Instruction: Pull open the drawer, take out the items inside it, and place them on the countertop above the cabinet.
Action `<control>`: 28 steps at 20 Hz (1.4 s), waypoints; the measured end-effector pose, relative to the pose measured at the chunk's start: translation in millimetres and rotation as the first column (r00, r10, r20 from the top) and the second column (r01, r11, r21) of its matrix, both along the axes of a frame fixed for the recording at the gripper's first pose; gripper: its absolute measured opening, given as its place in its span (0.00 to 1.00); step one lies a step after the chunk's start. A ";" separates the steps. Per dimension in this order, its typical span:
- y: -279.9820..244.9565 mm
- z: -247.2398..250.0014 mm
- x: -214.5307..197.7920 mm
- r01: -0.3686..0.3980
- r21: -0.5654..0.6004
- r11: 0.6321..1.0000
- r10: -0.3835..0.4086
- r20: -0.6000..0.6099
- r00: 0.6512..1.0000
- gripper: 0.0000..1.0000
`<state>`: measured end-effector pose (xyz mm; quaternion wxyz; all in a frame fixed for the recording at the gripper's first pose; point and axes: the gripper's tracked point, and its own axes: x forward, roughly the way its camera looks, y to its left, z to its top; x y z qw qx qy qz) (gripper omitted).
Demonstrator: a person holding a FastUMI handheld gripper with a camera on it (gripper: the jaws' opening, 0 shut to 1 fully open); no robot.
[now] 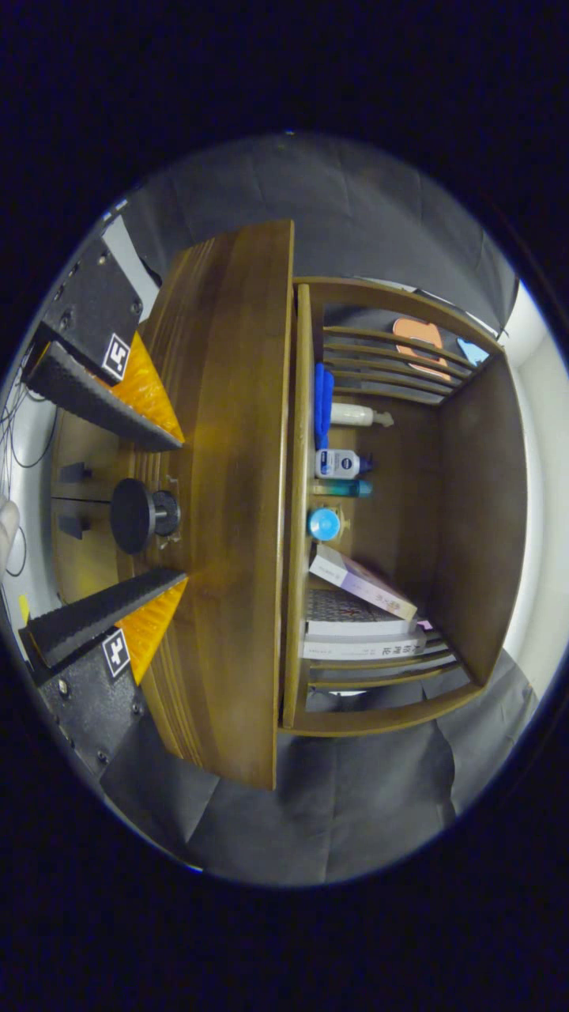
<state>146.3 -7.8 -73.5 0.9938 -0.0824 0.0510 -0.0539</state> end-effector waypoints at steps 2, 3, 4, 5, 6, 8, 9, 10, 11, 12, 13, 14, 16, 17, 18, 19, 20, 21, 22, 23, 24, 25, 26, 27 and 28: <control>-0.6 0.8 15.4 0.000 0.011 1.000 0.000 -0.003 1.000 0.99; -0.6 1.5 20.8 -0.002 0.011 1.000 0.002 0.000 1.000 0.99; -1.1 2.5 28.2 -0.003 0.004 1.000 0.003 0.001 1.000 0.99; -2.8 1.3 33.7 -0.003 -0.005 1.000 0.003 -0.002 1.000 0.99; -3.4 2.1 39.4 -0.002 -0.004 1.000 0.002 -0.002 1.000 0.99; -3.2 2.5 53.5 -0.002 0.017 1.000 0.002 -0.011 1.000 0.99; -4.2 2.8 60.4 -0.001 0.018 1.000 0.002 -0.013 1.000 0.99; -4.2 3.7 65.6 -0.001 0.015 1.000 0.002 -0.015 1.000 0.99; -5.4 4.1 71.8 -0.001 0.012 1.000 0.001 -0.018 1.000 0.99; -5.0 4.5 73.9 0.000 0.016 1.000 0.000 -0.027 1.000 0.99; -3.3 6.1 75.1 -0.001 0.020 1.000 0.002 -0.013 1.000 0.99; -4.4 1.2 73.7 -0.001 0.000 1.000 0.001 -0.006 1.000 0.99; -4.5 3.4 75.0 -0.009 -0.002 1.000 0.009 0.008 1.000 0.98; -5.0 2.2 75.8 -0.007 0.003 1.000 0.007 -0.003 1.000 0.99; -4.9 2.4 74.2 -0.005 0.009 1.000 0.005 -0.012 1.000 0.99; -4.6 2.7 73.1 -0.004 0.012 1.000 0.004 -0.020 1.000 0.99; -4.6 3.7 73.2 -0.004 0.007 1.000 0.004 -0.020 1.000 0.99; -5.5 3.6 74.5 -0.004 -0.003 1.000 0.004 -0.022 1.000 0.99; -6.2 1.8 74.2 0.000 -0.018 1.000 0.000 -0.030 1.000 0.99; -8.5 -2.1 72.1 0.005 -0.031 0.999 -0.006 -0.052 0.999 0.99; -8.3 -7.1 64.3 0.003 -0.015 1.000 -0.004 -0.071 0.997 0.99; -4.3 -11.5 55.4 -0.011 0.006 1.000 0.012 -0.080 0.997 0.99; -3.6 -15.4 41.3 -0.016 0.018 1.000 0.017 -0.080 0.997 0.99; -7.9 -19.7 24.2 -0.013 0.020 1.000 0.015 -0.081 0.997 0.99; -12.1 -22.4 5.3 -0.012 0.021 1.000 0.013 -0.080 0.997 0.99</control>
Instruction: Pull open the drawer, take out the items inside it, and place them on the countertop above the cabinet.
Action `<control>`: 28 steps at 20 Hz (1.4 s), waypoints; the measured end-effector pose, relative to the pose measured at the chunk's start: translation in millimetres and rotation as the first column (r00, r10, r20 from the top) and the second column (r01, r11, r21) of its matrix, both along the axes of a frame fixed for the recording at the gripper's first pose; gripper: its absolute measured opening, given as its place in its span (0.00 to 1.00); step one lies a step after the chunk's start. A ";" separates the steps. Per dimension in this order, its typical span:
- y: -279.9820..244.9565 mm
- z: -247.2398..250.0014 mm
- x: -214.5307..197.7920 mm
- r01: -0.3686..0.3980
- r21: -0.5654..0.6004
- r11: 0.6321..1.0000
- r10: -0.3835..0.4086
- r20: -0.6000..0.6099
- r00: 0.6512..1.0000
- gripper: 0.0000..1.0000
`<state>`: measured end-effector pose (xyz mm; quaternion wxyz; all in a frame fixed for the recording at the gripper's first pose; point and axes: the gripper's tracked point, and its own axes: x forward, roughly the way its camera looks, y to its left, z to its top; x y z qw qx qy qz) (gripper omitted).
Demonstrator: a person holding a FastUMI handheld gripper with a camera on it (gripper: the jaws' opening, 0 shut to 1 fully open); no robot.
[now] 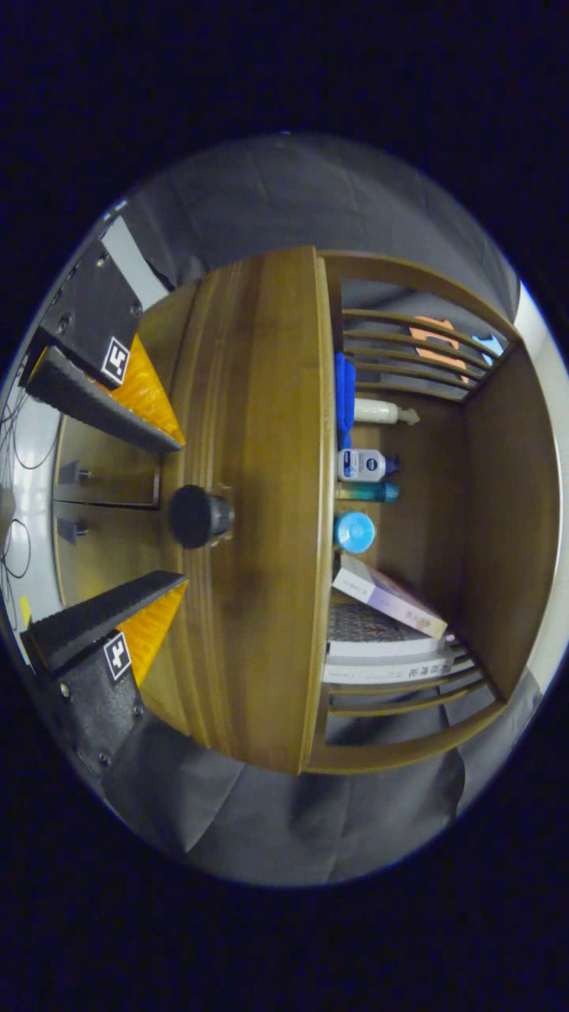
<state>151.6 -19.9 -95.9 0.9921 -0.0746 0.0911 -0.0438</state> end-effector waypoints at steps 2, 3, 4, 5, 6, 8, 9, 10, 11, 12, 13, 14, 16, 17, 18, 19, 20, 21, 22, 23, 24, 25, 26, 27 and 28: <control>-3.6 -2.3 -34.0 -0.001 0.011 1.000 0.001 -0.007 1.000 0.99; -5.0 0.4 -49.4 -0.010 0.018 1.000 0.010 -0.015 1.000 0.99; -5.6 4.6 -63.0 -0.023 0.024 0.999 0.023 -0.022 0.999 0.99; -11.0 12.8 -75.9 -0.026 0.023 0.999 0.026 -0.018 0.999 0.99; -18.1 25.2 -87.6 -0.023 0.020 1.000 0.023 -0.004 1.000 0.99; -37.3 55.3 -110.6 0.006 0.017 1.000 -0.007 0.036 0.999 0.99; -41.1 70.2 -124.2 0.014 0.033 0.999 -0.016 0.066 0.998 0.98; -41.6 85.5 -135.0 0.010 0.061 0.998 -0.016 0.097 0.995 0.99; -38.2 97.2 -147.0 -0.008 0.089 0.996 -0.003 0.122 0.993 0.98; -37.5 107.5 -156.8 -0.020 0.111 0.994 0.005 0.136 0.991 0.99; -38.9 112.2 -161.8 -0.026 0.123 0.992 0.008 0.145 0.989 0.99; -38.3 115.6 -167.0 -0.035 0.124 0.992 0.015 0.154 0.988 0.99; -37.0 121.6 -176.8 -0.048 0.111 0.993 0.027 0.179 0.984 0.99; -35.7 121.5 -179.8 -0.053 0.106 0.993 0.033 0.182 0.983 0.99; -33.8 120.3 -183.2 -0.059 0.107 0.993 0.039 0.181 0.983 0.99; -28.4 119.7 -187.2 -0.073 0.114 0.991 0.052 0.180 0.982 0.99; -21.6 120.2 -191.1 -0.092 0.122 0.988 0.069 0.178 0.981 0.99; -15.5 121.0 -195.2 -0.108 0.124 0.986 0.085 0.178 0.980 0.99; -11.6 121.8 -197.7 -0.120 0.119 0.986 0.098 0.179 0.979 0.99; -8.3 123.3 -199.4 -0.127 0.110 0.986 0.106 0.180 0.978 0.99; -6.8 123.8 -201.9 -0.130 0.103 0.986 0.110 0.180 0.977 0.99; -6.1 124.7 -203.2 -0.132 0.102 0.986 0.112 0.183 0.977 0.99; -6.3 124.3 -203.2 -0.130 0.107 0.986 0.109 0.182 0.977 0.99; -7.1 124.0 -202.3 -0.129 0.116 0.985 0.107 0.181 0.978 0.99; -9.8 123.6 -202.3 -0.123 0.124 0.985 0.100 0.180 0.979 0.99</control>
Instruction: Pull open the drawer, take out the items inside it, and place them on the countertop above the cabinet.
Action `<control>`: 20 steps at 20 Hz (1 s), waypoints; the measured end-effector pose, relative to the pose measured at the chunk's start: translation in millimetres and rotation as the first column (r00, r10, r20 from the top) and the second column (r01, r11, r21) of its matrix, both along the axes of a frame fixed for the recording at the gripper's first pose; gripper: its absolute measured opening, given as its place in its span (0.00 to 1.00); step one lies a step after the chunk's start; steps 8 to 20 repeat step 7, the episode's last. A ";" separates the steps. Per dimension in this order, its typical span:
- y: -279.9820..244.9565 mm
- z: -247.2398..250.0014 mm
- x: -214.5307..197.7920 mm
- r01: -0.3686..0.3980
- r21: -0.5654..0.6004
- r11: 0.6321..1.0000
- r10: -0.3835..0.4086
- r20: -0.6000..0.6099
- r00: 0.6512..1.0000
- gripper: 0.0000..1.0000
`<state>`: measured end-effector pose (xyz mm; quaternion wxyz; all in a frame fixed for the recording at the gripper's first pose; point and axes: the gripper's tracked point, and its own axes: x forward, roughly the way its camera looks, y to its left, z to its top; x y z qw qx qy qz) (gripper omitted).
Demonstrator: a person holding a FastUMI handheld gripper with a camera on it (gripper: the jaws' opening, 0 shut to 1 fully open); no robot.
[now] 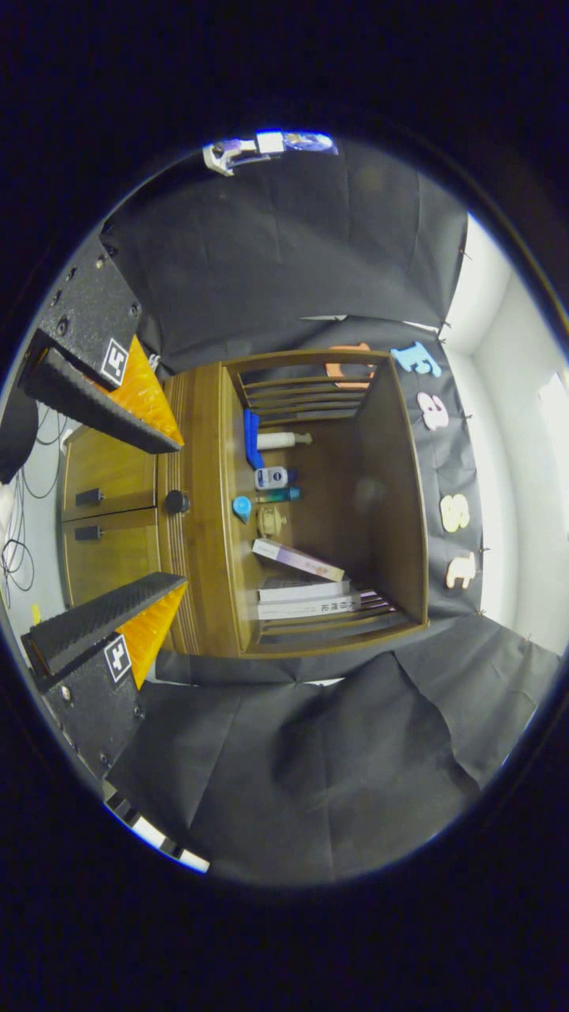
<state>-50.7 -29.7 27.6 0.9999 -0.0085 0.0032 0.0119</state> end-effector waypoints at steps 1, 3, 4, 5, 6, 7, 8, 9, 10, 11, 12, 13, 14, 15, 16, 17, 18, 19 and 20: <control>-3.1 -0.3 0.5 0.006 0.005 1.000 -0.006 0.000 1.000 0.99; -7.1 -2.1 0.7 0.014 0.009 1.000 -0.014 -0.006 1.000 0.99; -8.6 -2.6 1.7 0.016 0.009 1.000 -0.015 -0.005 1.000 0.99; -9.2 -2.3 1.7 0.017 0.006 1.000 -0.016 -0.005 1.000 0.99; -9.8 -2.4 0.9 0.017 0.004 1.000 -0.017 -0.004 1.000 0.99; -9.3 -1.6 0.4 0.014 0.002 1.000 -0.014 -0.001 1.000 0.99; -9.3 -1.6 0.4 0.014 0.002 1.000 -0.014 -0.001 1.000 0.99; -9.3 -1.6 0.4 0.014 0.002 1.000 -0.014 -0.001 1.000 0.99; -9.3 -1.6 0.4 0.014 0.002 1.000 -0.014 -0.001 1.000 0.99; -9.3 -1.6 0.4 0.014 0.002 1.000 -0.014 -0.001 1.000 0.99; -9.3 -1.6 0.4 0.014 0.002 1.000 -0.014 -0.001 1.000 0.99; -9.3 -1.6 0.4 0.014 0.002 1.000 -0.014 -0.001 1.000 0.99; -9.3 -1.6 0.4 0.014 0.002 1.000 -0.014 -0.001 1.000 0.99; -9.3 -1.6 0.4 0.014 0.002 1.000 -0.014 -0.001 1.000 0.99; -9.3 -1.6 0.4 0.014 0.002 1.000 -0.014 -0.001 1.000 0.99; -9.3 -1.6 0.4 0.014 0.002 1.000 -0.014 -0.001 1.000 0.99; -9.3 -1.6 0.4 0.014 0.002 1.000 -0.014 -0.001 1.000 0.99; -9.3 -1.6 0.4 0.014 0.002 1.000 -0.014 -0.001 1.000 0.99; -9.3 -1.6 0.4 0.014 0.002 1.000 -0.014 -0.001 1.000 0.99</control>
